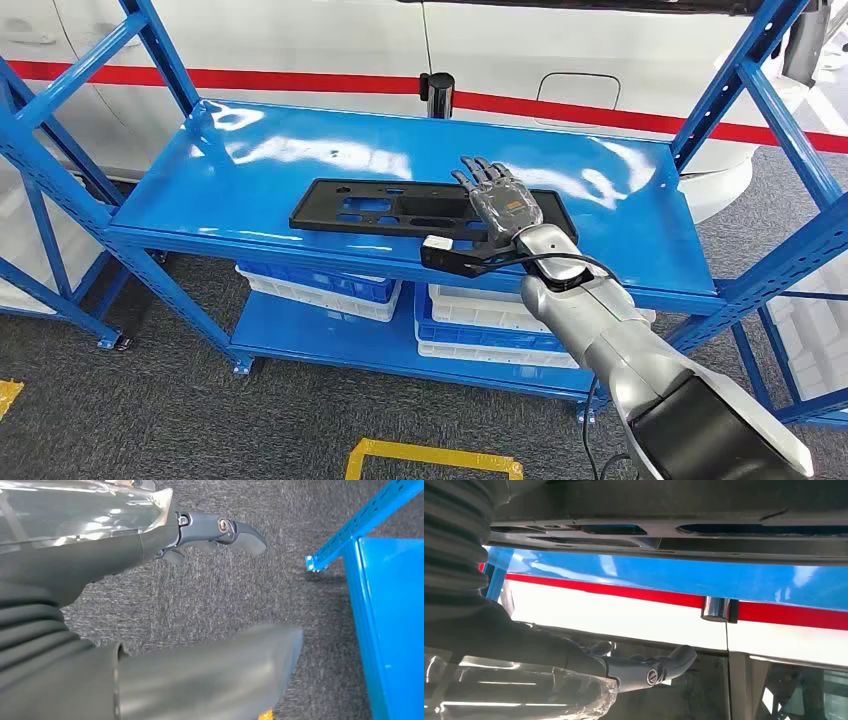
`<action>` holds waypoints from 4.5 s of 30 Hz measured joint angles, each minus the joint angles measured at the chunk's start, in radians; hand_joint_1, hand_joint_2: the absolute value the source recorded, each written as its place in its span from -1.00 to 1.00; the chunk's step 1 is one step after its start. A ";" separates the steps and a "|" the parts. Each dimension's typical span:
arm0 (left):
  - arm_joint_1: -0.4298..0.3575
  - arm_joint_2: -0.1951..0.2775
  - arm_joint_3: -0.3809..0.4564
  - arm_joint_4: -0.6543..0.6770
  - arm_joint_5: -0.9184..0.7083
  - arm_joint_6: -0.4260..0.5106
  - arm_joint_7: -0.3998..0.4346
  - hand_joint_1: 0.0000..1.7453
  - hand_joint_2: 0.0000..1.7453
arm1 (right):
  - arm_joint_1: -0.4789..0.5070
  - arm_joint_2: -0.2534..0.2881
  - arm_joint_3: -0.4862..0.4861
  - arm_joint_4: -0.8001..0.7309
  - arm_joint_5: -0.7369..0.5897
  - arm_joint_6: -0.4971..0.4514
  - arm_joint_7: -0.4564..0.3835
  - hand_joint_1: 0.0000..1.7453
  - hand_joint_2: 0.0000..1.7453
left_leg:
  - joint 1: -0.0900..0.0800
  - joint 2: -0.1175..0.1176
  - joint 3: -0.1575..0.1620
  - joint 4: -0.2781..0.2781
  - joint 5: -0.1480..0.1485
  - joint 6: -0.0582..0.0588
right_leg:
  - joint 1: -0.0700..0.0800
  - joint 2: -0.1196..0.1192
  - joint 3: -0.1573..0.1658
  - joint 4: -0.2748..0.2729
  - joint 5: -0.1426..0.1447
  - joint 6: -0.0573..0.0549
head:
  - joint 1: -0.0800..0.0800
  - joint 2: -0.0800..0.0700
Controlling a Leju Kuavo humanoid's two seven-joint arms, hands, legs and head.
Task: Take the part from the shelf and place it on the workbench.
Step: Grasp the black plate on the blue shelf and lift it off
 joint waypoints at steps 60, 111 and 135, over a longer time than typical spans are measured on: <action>0.006 0.015 -0.199 -0.049 0.222 0.027 0.013 -1.00 1.00 | 0.074 -0.263 -0.147 -0.726 -0.309 0.034 -0.233 1.00 1.00 | 0.006 0.001 0.001 0.000 0.000 0.000 | 0.000 0.000 -0.002 0.000 0.000 0.000 | 0.000 0.000; -0.025 0.030 -0.263 -0.015 0.219 -0.040 0.179 -1.00 1.00 | 0.192 -0.301 -0.232 -0.688 -0.297 -0.010 -0.195 1.00 1.00 | 0.022 0.002 -0.021 0.040 -0.019 -0.025 | -0.029 0.000 -0.026 0.039 0.001 0.003 | 0.000 0.000; -0.034 0.026 -0.269 -0.015 0.221 -0.045 0.173 -1.00 1.00 | 0.203 -0.290 -0.255 -0.684 -0.281 0.010 -0.194 1.00 1.00 | 0.005 0.016 -0.041 0.002 0.040 0.020 | -0.016 -0.007 -0.005 0.113 -0.078 0.033 | 0.012 0.000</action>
